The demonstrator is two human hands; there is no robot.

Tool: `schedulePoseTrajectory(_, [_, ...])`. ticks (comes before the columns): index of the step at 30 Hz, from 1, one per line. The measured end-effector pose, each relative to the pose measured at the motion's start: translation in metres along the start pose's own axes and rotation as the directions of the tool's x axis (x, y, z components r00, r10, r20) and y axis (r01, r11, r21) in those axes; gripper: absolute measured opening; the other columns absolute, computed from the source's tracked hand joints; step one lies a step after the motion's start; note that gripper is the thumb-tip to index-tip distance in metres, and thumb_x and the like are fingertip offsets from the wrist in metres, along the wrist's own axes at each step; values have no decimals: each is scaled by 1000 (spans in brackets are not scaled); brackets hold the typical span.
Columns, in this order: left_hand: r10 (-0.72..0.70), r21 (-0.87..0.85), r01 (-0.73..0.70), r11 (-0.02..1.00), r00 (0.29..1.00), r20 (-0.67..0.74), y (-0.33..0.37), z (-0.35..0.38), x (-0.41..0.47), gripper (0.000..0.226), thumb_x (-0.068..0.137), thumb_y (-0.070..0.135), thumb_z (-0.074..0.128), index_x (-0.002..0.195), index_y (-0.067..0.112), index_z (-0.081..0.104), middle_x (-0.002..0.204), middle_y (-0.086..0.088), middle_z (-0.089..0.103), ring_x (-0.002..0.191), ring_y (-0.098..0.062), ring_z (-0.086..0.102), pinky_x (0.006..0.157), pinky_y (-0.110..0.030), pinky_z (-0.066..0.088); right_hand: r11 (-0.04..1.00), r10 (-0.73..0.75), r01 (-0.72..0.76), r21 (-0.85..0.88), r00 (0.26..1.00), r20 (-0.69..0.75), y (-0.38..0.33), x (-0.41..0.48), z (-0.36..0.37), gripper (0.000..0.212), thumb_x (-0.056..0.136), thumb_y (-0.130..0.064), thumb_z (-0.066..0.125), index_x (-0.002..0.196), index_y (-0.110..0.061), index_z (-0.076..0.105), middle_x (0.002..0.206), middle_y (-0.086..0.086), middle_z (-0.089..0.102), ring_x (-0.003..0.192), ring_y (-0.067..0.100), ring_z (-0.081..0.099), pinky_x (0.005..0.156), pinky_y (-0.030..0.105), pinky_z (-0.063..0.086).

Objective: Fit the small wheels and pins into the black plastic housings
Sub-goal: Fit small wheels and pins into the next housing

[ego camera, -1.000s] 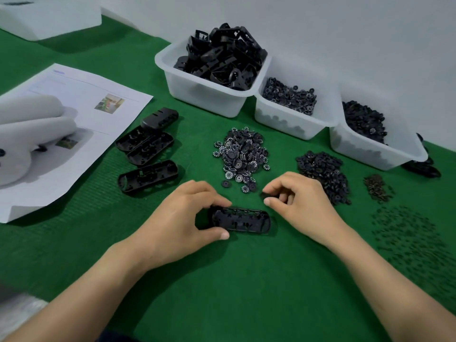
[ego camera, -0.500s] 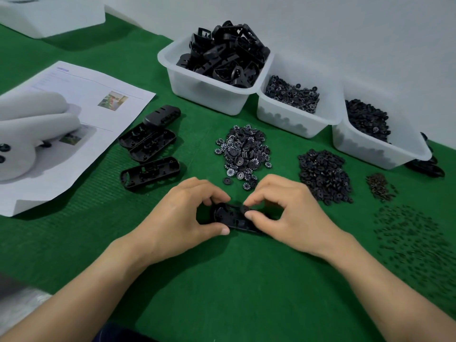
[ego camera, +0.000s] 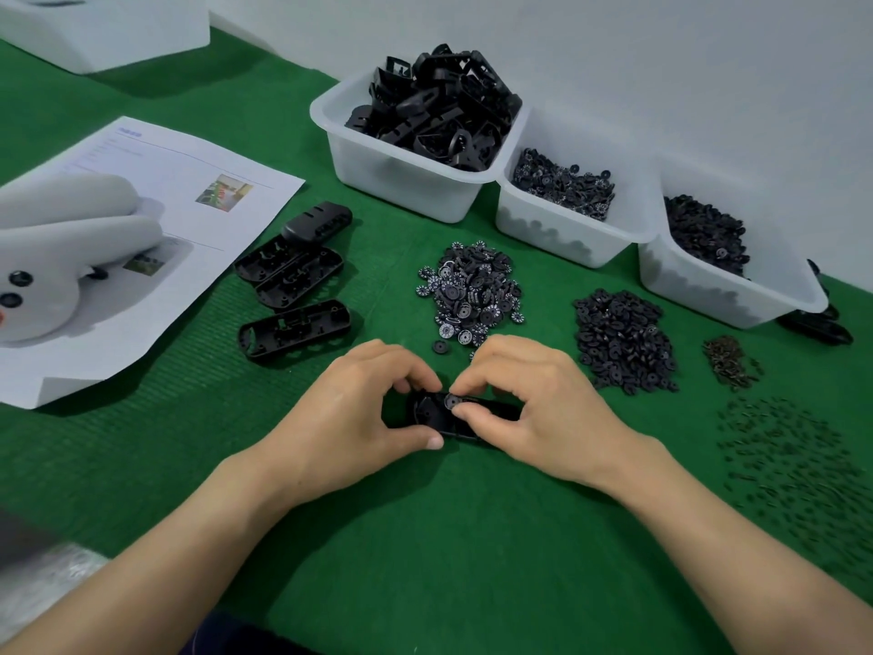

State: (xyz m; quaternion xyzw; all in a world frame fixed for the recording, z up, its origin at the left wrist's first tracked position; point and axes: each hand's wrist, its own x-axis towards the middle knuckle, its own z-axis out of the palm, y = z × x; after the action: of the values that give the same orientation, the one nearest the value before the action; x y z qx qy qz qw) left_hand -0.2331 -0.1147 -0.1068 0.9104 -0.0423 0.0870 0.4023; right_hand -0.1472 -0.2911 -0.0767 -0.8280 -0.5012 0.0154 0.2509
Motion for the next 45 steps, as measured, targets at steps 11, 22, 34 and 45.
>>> schedulePoseTrajectory(11, [-9, -1, 9, 1000, 1000, -4, -1, 1, 0, 36, 61, 36, 80, 91, 31, 60, 85, 22, 52, 87, 5, 46, 71, -4, 33, 998, 33, -34, 55, 999, 17, 2, 1, 2, 6, 75, -15, 72, 80, -13, 72, 79, 1, 63, 71, 18, 58, 64, 39, 49])
schedulePoseTrajectory(22, [-7, 8, 7, 1000, 1000, -5, 2, 0, 2, 34, 60, 33, 81, 88, 31, 61, 81, 20, 54, 85, 2, 48, 70, -7, 35, 996, 26, -24, -90, 999, 31, -7, 2, 2, 6, 77, -20, 71, 80, -15, 75, 77, 0, 63, 67, 18, 58, 57, 38, 51])
schedulePoseTrajectory(34, [-40, 11, 40, 999, 999, 5, 4, -1, 3, 36, 59, 32, 82, 89, 29, 63, 80, 18, 54, 85, 5, 48, 68, -5, 34, 996, 48, -41, -83, 995, 82, -6, 4, -4, 7, 78, -22, 70, 83, -19, 74, 81, -3, 64, 70, 16, 58, 63, 33, 49])
schedulePoseTrajectory(45, [-49, -10, 49, 999, 999, -14, 4, 0, 1, 35, 59, 32, 82, 88, 30, 62, 81, 18, 54, 83, 6, 48, 66, -5, 33, 993, 28, -15, -117, 993, 111, -3, 4, -8, 8, 79, -21, 69, 86, -17, 72, 83, -3, 65, 74, 18, 58, 65, 38, 50])
